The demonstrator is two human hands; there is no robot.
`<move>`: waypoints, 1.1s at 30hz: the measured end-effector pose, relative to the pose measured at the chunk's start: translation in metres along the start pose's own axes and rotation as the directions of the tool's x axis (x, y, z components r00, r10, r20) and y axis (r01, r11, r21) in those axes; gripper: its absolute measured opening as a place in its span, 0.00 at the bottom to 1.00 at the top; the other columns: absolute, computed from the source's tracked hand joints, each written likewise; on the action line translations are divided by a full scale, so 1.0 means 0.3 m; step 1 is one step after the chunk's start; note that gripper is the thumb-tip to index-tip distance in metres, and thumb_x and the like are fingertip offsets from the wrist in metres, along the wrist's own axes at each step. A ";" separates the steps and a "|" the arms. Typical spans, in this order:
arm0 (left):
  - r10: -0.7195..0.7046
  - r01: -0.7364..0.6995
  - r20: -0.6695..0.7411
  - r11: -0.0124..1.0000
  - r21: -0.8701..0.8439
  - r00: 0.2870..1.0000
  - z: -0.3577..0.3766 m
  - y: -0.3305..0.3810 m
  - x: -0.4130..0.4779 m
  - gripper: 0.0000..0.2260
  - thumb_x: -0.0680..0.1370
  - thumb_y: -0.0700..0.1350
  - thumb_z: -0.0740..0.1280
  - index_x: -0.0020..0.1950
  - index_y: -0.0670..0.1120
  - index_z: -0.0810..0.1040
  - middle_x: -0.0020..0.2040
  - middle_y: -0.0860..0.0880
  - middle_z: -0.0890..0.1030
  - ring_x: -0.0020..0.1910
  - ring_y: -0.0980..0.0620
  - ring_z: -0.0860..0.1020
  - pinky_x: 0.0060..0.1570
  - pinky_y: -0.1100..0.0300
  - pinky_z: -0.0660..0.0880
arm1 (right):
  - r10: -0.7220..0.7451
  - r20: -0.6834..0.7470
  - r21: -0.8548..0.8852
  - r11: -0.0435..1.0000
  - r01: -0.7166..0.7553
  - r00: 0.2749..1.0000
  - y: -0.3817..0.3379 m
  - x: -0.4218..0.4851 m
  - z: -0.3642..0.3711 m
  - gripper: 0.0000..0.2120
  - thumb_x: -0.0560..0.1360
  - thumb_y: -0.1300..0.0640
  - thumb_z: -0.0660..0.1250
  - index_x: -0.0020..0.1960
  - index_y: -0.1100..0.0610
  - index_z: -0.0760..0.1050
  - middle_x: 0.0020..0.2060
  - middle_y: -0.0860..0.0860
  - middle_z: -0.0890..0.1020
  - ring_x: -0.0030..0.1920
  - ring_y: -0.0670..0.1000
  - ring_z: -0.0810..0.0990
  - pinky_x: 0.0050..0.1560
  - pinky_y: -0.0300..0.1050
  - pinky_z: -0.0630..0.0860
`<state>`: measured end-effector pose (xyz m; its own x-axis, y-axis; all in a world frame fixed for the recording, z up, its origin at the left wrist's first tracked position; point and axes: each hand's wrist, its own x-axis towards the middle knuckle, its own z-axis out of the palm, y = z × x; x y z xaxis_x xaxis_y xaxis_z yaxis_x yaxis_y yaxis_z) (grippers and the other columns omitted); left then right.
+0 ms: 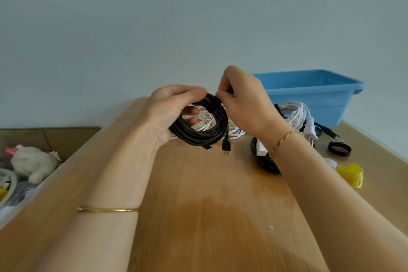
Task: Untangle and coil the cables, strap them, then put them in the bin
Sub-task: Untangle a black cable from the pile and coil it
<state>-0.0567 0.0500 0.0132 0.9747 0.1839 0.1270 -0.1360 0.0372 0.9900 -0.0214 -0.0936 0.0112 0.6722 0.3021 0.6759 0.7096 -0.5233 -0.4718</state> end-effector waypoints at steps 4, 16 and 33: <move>-0.006 0.004 0.022 0.997 0.076 1.000 -0.011 0.005 0.002 0.10 0.74 0.40 0.71 0.54 0.38 0.81 0.42 0.45 0.83 0.27 0.55 0.77 0.29 0.64 0.77 | -0.030 -0.007 -0.031 0.999 0.030 1.000 -0.011 -0.005 0.001 0.06 0.76 0.67 0.59 0.42 0.60 0.64 0.38 0.55 0.73 0.40 0.56 0.71 0.41 0.49 0.68; -0.045 0.032 0.110 0.993 0.117 0.993 0.018 -0.006 -0.009 0.10 0.78 0.40 0.67 0.58 0.40 0.78 0.43 0.45 0.79 0.22 0.60 0.72 0.23 0.69 0.69 | -0.021 0.002 -0.047 0.999 0.021 1.000 0.001 -0.005 0.003 0.05 0.76 0.67 0.59 0.43 0.60 0.65 0.39 0.54 0.73 0.40 0.54 0.71 0.40 0.46 0.68; 0.146 -0.147 0.025 0.949 0.278 0.989 0.027 -0.006 -0.031 0.01 0.74 0.38 0.71 0.44 0.41 0.81 0.31 0.50 0.78 0.18 0.62 0.69 0.21 0.74 0.63 | 0.054 0.079 0.104 0.993 -0.062 0.995 0.021 0.000 -0.026 0.02 0.71 0.64 0.66 0.40 0.62 0.74 0.35 0.52 0.77 0.36 0.47 0.73 0.36 0.38 0.71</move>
<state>-0.0641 0.0403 0.0108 0.9486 0.1627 0.2714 -0.2229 -0.2653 0.9381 -0.0185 -0.1033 0.0126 0.7240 0.3351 0.6030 0.6847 -0.4555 -0.5689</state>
